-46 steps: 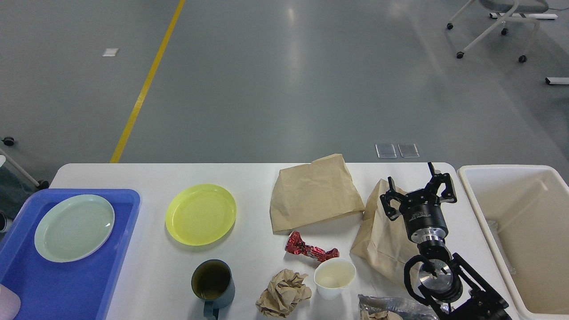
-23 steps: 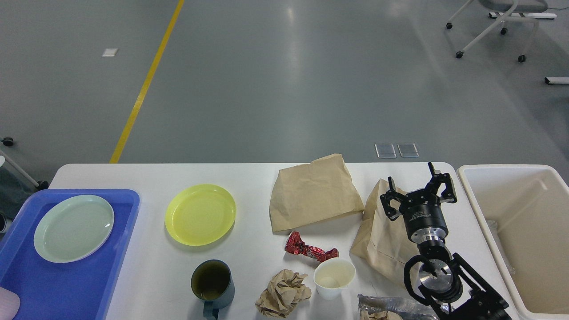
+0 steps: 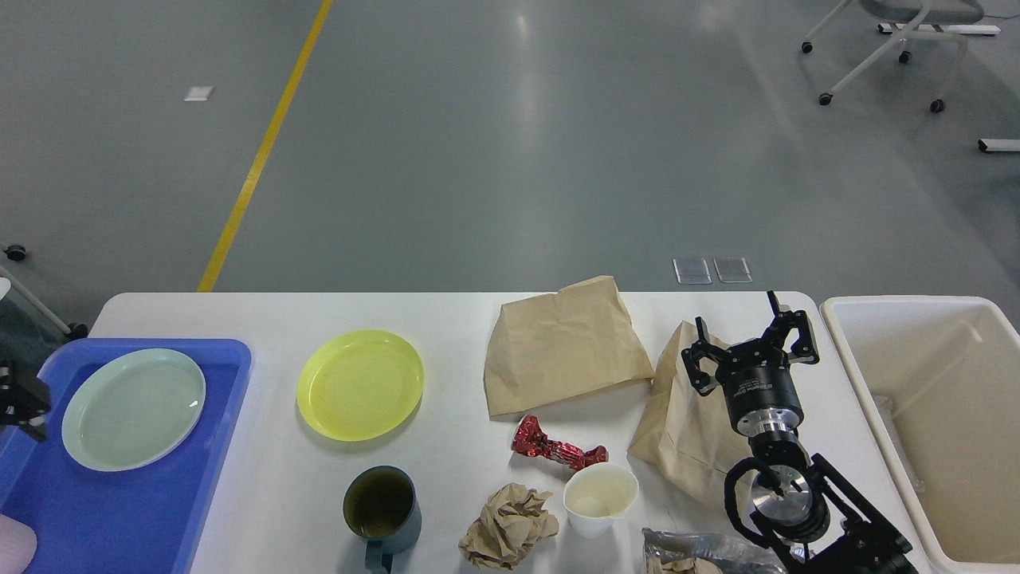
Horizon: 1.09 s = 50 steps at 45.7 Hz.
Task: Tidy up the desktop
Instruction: 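Move the left gripper down to the dark teal mug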
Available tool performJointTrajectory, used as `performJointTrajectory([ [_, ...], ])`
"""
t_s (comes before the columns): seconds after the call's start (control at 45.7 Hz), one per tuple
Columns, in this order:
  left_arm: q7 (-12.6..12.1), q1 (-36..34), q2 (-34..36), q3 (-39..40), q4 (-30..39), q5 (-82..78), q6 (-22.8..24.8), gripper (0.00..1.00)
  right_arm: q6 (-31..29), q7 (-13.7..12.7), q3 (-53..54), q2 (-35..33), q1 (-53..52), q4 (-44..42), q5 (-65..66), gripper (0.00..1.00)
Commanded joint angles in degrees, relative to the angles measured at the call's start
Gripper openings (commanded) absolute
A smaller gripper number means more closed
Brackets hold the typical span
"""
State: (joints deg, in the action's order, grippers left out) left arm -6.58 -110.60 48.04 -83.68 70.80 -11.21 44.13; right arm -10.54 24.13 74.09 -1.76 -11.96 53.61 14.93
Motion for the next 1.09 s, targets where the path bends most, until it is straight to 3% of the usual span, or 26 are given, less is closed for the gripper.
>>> performJointTrajectory([
  [0.0,0.0,-9.4,-7.9,-4.3,7.7,5.9,-0.1,0.95,0.0,0.0,0.0,0.0,0.0,0.0,0.0,1.0],
  [0.262,0.3,-24.6,-22.5,-7.3,20.0,16.9,0.1,0.95,0.0,0.0,0.0,0.0,0.0,0.0,0.0,1.0],
  [0.328,1.6,-27.9,-24.7,-7.2,22.4,18.4,0.3,0.95,0.0,0.0,0.0,0.0,0.0,0.0,0.0,1.0],
  [0.481,8.2,-33.3,-31.2,-6.9,23.6,20.6,5.4,0.95,0.0,0.0,0.0,0.0,0.0,0.0,0.0,1.0],
  [0.569,13.8,-36.8,-34.5,-6.8,24.3,21.0,9.2,0.95,0.0,0.0,0.0,0.0,0.0,0.0,0.0,1.0],
  [0.59,16.4,-38.9,-35.9,-6.5,25.3,21.0,10.9,0.95,0.0,0.0,0.0,0.0,0.0,0.0,0.0,1.0],
  [0.678,18.8,-41.8,-37.8,-5.3,27.3,21.4,10.9,0.95,0.0,0.0,0.0,0.0,0.0,0.0,0.0,1.0],
  [0.897,17.7,-42.9,-40.8,-4.4,28.9,23.9,10.9,0.94,0.0,0.0,0.0,0.0,0.0,0.0,0.0,1.0],
  [1.071,11.8,-42.5,-40.2,-4.9,29.0,23.8,3.8,0.94,0.0,0.0,0.0,0.0,0.0,0.0,0.0,1.0],
])
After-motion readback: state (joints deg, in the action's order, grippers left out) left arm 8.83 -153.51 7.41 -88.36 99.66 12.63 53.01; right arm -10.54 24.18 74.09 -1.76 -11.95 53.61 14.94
